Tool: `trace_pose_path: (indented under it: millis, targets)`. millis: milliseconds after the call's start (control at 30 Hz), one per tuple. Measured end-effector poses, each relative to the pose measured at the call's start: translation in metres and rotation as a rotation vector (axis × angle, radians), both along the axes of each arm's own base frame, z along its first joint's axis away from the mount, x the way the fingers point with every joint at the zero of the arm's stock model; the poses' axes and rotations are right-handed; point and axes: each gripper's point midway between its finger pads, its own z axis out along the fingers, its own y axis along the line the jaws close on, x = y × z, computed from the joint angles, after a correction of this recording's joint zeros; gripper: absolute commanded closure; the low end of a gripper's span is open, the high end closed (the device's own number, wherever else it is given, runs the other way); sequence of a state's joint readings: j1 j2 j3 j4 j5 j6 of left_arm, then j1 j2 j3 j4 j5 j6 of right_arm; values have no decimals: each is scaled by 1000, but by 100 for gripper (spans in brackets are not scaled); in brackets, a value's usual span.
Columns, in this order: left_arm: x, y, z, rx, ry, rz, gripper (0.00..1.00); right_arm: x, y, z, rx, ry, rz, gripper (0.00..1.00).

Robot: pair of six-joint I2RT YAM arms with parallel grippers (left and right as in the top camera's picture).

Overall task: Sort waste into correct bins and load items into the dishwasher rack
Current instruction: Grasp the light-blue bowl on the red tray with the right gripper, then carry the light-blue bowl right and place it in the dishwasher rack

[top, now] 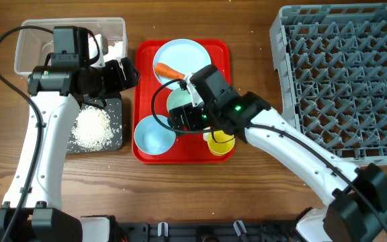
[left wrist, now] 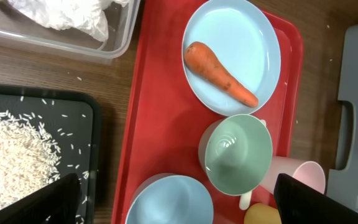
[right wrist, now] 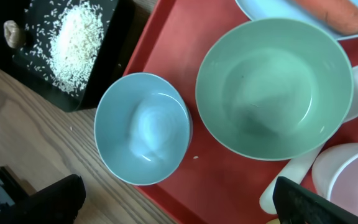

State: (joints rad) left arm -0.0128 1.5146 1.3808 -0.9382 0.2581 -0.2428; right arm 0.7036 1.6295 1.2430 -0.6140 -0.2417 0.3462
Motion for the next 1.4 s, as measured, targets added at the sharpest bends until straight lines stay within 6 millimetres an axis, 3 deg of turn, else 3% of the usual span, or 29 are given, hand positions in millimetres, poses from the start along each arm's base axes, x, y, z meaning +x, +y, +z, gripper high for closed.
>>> trace_pose_path:
  millis: [100,167,333,367,700,800,967,1133,1400]
  targets:
    - [0,2,0,10,0,6,1,-2,5,-11,-9,38,-19,0]
    - [1,4,-1,22,0,15,0,-9,13,-28,-28,85,-25,7]
    - [1,9,-2,48,1,29,0,-23,30,-62,-71,155,-19,49]
    - [1,11,-2,54,3,33,0,-24,30,-66,-77,162,-20,53]
    - [0,13,-3,68,5,40,0,-20,33,-82,-80,202,-72,54]
    - [0,14,-3,71,7,42,0,-18,34,-87,-78,215,-106,66]
    - [0,14,-4,72,7,42,0,-17,35,-99,-89,240,-127,68]
    - [0,14,-4,72,7,42,0,-17,35,-99,-84,242,-135,96]
    - [0,15,-4,78,7,45,0,-16,36,-98,-79,239,-136,96]
